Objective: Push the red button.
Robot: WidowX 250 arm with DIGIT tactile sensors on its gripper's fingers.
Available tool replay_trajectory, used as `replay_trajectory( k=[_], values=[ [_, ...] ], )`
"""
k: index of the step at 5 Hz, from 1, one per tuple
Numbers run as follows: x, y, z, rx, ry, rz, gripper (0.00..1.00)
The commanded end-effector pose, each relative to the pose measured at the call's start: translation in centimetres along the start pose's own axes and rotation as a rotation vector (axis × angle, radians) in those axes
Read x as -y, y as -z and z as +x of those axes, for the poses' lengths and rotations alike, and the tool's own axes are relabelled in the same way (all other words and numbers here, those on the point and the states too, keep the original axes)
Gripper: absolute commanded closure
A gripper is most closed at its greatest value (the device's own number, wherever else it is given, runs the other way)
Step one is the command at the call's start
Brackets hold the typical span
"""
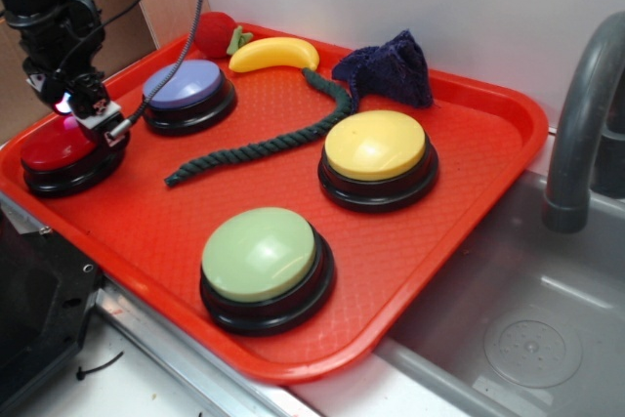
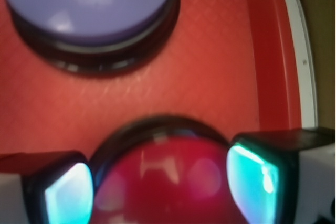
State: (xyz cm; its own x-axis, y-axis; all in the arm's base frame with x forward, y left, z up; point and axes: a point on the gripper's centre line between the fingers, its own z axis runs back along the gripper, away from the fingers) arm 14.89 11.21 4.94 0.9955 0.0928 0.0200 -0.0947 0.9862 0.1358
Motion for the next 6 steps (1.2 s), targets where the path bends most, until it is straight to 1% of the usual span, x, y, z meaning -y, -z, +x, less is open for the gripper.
replay_trajectory(
  k=[1, 2, 3, 5, 6],
  values=[
    [-0.8, -4.2, 1.2, 0.066, -0.025, 0.002, 0.0],
    [-0.7, -4.9, 1.7, 0.105, -0.052, -0.039, 0.0],
    [-0.2, -5.7, 2.0, 0.106, -0.057, -0.052, 0.0],
    [0.5, -7.1, 3.0, 0.109, -0.035, -0.05, 0.0],
    [0.8, -7.6, 3.3, 0.127, -0.021, -0.05, 0.0]
  ],
)
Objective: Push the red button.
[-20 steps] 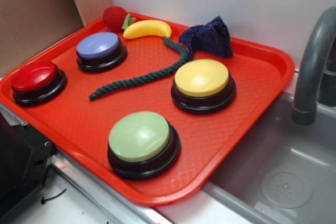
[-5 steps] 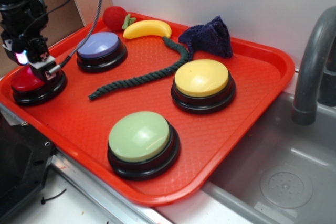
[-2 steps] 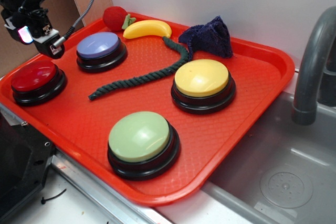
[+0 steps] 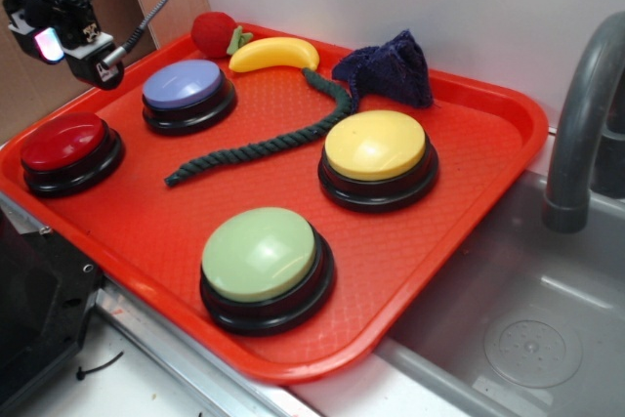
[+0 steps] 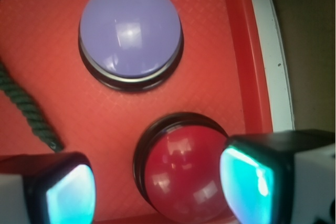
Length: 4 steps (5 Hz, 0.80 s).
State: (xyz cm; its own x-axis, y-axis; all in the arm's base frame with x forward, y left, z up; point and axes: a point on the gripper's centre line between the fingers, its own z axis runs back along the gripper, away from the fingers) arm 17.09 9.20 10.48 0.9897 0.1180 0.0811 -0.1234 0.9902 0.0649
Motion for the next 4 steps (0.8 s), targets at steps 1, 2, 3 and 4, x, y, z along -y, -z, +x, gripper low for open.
replay_trajectory(
  k=[1, 2, 3, 4],
  values=[
    [0.0, -2.3, 1.5, 0.074, 0.025, 0.021, 0.0],
    [0.9, -3.2, 1.7, 0.091, 0.047, 0.037, 0.0],
    [1.7, -3.7, 1.6, 0.123, 0.052, 0.029, 0.0],
    [1.9, -3.5, 1.5, 0.123, 0.061, 0.043, 0.0]
  ],
)
